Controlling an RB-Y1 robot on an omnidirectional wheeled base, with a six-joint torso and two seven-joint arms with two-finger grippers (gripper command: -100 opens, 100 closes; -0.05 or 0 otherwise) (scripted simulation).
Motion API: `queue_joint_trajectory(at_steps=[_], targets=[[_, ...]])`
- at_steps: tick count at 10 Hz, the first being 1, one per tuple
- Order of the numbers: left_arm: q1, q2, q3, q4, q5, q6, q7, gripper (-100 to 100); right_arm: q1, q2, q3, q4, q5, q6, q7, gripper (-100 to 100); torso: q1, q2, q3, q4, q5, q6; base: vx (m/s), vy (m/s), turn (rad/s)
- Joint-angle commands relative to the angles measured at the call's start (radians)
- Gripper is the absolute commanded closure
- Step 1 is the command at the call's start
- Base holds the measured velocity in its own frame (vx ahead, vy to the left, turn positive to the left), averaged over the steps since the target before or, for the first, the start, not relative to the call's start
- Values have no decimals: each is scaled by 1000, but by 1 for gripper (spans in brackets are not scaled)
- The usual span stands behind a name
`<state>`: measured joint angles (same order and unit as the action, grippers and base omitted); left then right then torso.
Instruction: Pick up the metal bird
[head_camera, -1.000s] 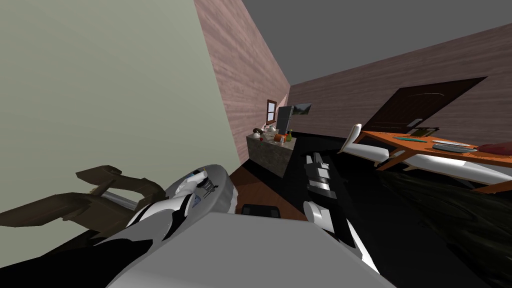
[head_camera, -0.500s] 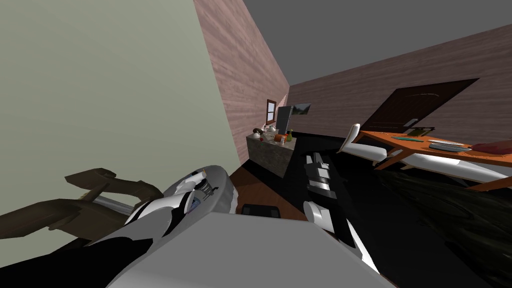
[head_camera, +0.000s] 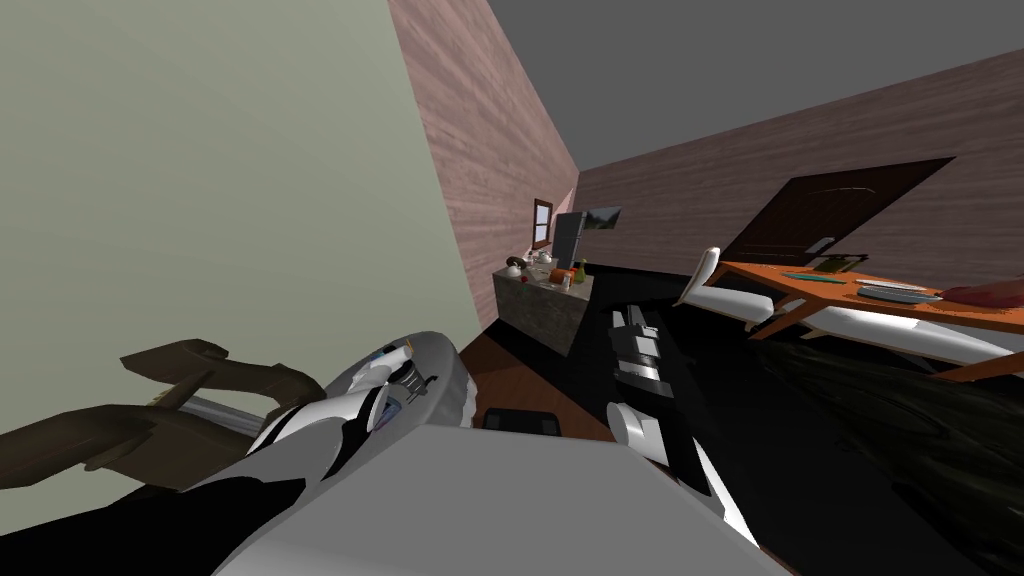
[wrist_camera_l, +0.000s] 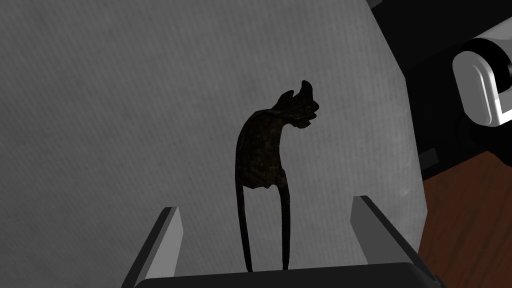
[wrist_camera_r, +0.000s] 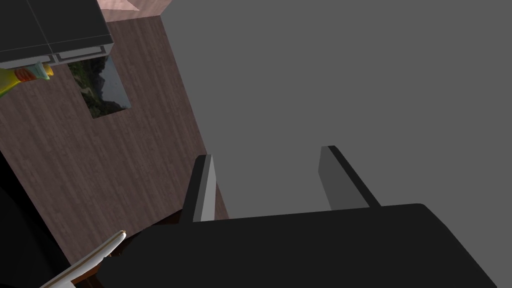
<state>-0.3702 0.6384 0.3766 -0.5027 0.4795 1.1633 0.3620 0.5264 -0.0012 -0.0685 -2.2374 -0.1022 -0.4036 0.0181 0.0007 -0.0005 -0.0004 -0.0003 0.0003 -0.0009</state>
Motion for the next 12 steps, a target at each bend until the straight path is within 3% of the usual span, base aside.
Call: queue_joint_trajectory(at_steps=[1, 4, 5, 6, 10, 11, 12], targets=[[-18, 0, -1, 50, -1, -32, -13, -100, 0, 0, 0, 0, 0, 0, 0, 0, 0, 0, 0, 0, 0, 0, 24, 21, 15], [-6, -27, -3, 66, -6, -74, -16, -100, 0, 0, 0, 0, 0, 0, 0, 0, 0, -1, 0, 0, 0, 0, 25, 24, 14], [-19, -19, -4, 82, -5, -68, -18, -100, 0, 0, 0, 0, 0, 0, 0, 0, 1, -1, -1, 0, 0, 0, 15, 13, 1], [-21, -19, -4, 88, -6, -76, -21, 100, 0, 0, 0, 0, 0, 0, 0, 0, 0, 0, 0, 0, 0, 0, 0, 0, 0], [-21, -19, -4, 88, -5, -74, -20, 100, 0, 0, 0, 0, 0, 0, 0, 0, 2, 0, -1, 0, 1, 0, 0, 0, 0], [-21, -19, -4, 88, -5, -74, -20, 0, 0, 0, 0, 0, 0, 0, 0, 0, 2, -1, -1, 0, 1, 0, 0, 0, 0], [-12, -13, -2, 58, -4, -53, -15, 100, 0, 0, 0, 0, 0, 0, 0, 0, 2, -1, -1, -1, 1, 0, -11, -9, -19]])
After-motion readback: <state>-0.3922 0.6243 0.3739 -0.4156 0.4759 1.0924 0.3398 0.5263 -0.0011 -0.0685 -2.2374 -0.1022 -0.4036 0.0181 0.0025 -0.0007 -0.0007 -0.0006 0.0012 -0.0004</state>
